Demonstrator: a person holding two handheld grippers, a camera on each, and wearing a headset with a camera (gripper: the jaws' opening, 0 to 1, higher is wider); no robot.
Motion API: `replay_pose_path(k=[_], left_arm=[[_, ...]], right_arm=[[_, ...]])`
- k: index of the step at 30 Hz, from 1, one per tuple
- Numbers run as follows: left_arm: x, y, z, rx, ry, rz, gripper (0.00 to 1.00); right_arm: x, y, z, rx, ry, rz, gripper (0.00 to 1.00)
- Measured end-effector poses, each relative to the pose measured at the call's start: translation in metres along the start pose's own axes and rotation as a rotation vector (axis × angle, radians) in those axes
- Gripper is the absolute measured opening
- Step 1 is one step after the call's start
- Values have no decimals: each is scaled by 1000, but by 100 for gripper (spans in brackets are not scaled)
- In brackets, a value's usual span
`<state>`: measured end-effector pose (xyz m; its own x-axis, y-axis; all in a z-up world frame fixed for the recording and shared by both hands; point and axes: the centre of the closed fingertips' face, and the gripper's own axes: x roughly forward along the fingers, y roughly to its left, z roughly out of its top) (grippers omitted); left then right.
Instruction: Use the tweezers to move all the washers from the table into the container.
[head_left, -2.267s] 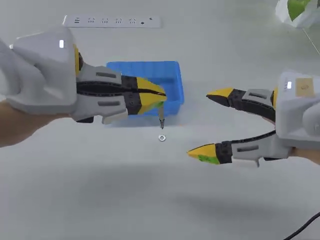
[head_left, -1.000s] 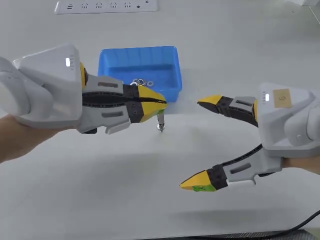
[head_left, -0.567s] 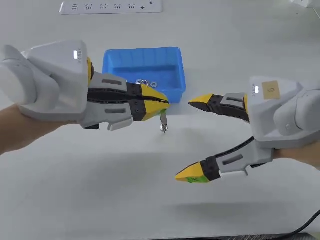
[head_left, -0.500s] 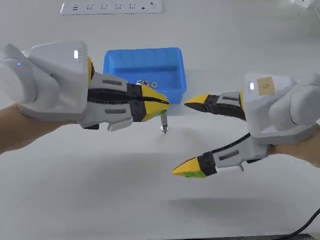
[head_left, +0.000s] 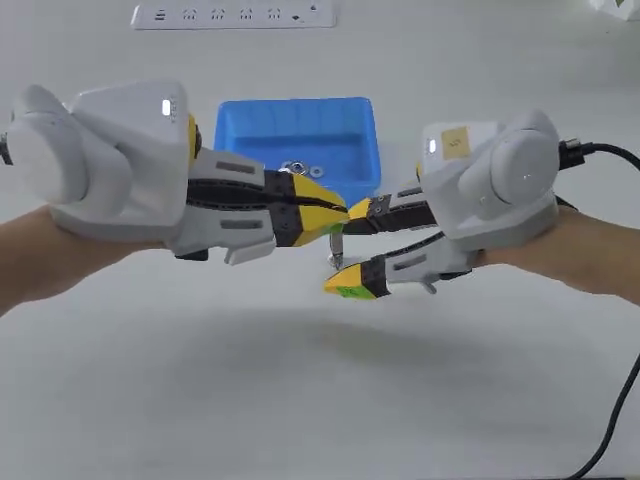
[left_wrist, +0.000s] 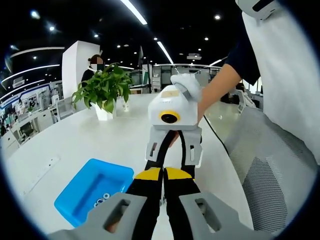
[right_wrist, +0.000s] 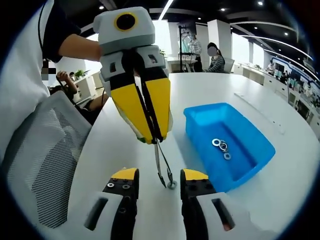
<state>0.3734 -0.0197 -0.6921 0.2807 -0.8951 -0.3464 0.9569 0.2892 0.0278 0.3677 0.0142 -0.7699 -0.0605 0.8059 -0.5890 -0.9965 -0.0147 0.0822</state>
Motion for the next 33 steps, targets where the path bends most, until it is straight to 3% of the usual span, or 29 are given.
replay_pose_path(k=[8,14,16,19,25,27,28,31,33], left_arm=[[-1,1,-1,-7,2,4,4],[1,0,0,-8,-2,5,4],[2,0,0,-9,-2,8,4],[3,-1,0,-6,0,10,5],[3,-1,-2,-28,13,42,6],[1,-1,-9,-27,46,56,13],[-1,-2,-11,-34,44,60,19],[-7,-4,-6,-66,7,82,21],[-12,-3,-7,-73,13,102,26]], right_arm=[[4,-2,-1,-4,15,15,22],[3,-4,-2,-49,33,4,13],[3,-2,-3,-51,40,11,12],[2,-1,-3,-111,52,4,11],[1,-1,-4,-110,47,-8,10],[2,-2,-4,-101,46,-10,10],[1,-2,-4,-98,45,-14,10],[2,-2,-4,-94,43,-17,10],[2,-2,-4,-87,41,-18,10]])
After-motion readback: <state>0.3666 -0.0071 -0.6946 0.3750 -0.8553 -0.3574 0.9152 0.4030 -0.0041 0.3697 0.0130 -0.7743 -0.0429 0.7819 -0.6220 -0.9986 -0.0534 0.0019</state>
